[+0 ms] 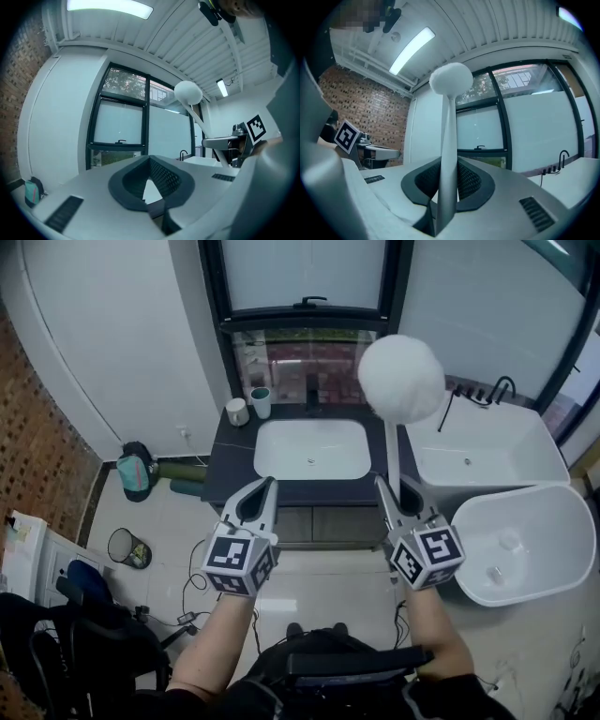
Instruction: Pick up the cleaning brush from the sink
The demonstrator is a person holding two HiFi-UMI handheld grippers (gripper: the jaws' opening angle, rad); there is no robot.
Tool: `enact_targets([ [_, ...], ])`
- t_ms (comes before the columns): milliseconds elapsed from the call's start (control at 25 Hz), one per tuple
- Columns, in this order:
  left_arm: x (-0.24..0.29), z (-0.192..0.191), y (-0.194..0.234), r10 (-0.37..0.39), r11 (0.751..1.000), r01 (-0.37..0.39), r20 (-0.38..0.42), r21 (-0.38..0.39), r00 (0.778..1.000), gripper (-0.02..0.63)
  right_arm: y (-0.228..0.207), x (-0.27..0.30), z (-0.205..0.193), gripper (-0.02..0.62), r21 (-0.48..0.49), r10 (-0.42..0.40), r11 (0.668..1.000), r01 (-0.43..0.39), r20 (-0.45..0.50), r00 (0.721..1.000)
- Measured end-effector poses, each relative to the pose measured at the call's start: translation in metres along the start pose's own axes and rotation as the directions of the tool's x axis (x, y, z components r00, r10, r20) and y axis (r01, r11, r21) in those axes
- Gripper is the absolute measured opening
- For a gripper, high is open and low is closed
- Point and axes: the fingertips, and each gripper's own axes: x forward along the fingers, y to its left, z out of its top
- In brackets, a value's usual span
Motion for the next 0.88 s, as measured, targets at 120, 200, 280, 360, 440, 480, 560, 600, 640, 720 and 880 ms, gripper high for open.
enact_targets([
  [120, -0.009, -0.001, -0.023, -0.007, 1.0, 0.007, 0.0, -0.006, 1.0, -0.009, -0.013, -0.025, -0.001, 0.031, -0.014, -0.017, 1.0, 0.018, 0.018, 1.0],
  [200, -0.012, -0.003, -0.032, -0.008, 1.0, 0.008, 0.002, 0.001, 1.0, -0.009, -0.02, -0.035, -0.005, 0.031, -0.013, -0.027, 1.0, 0.027, 0.026, 0.999],
  [280, -0.016, -0.006, -0.036, -0.003, 1.0, 0.003, 0.0, -0.015, 1.0, -0.009, -0.022, -0.043, -0.01, 0.031, 0.0, -0.037, 0.999, 0.037, 0.026, 0.999],
  [360, -0.019, -0.006, -0.038, -0.002, 1.0, 0.002, -0.002, -0.02, 1.0, -0.009, -0.022, -0.048, -0.011, 0.031, 0.006, -0.039, 0.999, 0.039, 0.027, 0.999],
  [440, -0.022, -0.007, -0.037, 0.007, 1.0, -0.007, -0.006, -0.025, 1.0, -0.009, -0.022, -0.052, -0.013, 0.029, 0.017, -0.043, 0.999, 0.043, 0.03, 0.999],
  [480, -0.023, -0.008, -0.037, 0.012, 1.0, -0.013, -0.007, -0.028, 1.0, -0.009, -0.022, -0.054, -0.014, 0.029, 0.02, -0.045, 0.999, 0.044, 0.03, 0.999],
  [560, -0.025, -0.008, -0.038, 0.016, 1.0, -0.016, -0.007, -0.026, 1.0, -0.009, -0.021, -0.057, -0.015, 0.029, 0.023, -0.044, 0.999, 0.044, 0.03, 0.999],
  [600, -0.026, -0.007, -0.039, 0.015, 1.0, -0.015, -0.007, -0.023, 1.0, -0.009, -0.02, -0.058, -0.014, 0.029, 0.026, -0.043, 0.999, 0.042, 0.031, 0.999],
  [640, -0.026, -0.006, -0.04, 0.015, 1.0, -0.015, -0.006, -0.021, 1.0, -0.009, -0.02, -0.058, -0.013, 0.029, 0.028, -0.042, 0.999, 0.041, 0.032, 0.999],
  [720, -0.026, -0.002, -0.042, 0.014, 1.0, -0.015, -0.005, -0.02, 1.0, -0.009, -0.02, -0.06, -0.009, 0.029, 0.027, -0.039, 0.999, 0.038, 0.036, 0.999],
  [880, -0.028, 0.0, -0.049, 0.009, 1.0, -0.009, -0.003, -0.017, 1.0, -0.009, -0.019, -0.062, -0.004, 0.029, 0.016, -0.034, 0.999, 0.033, 0.04, 0.999],
])
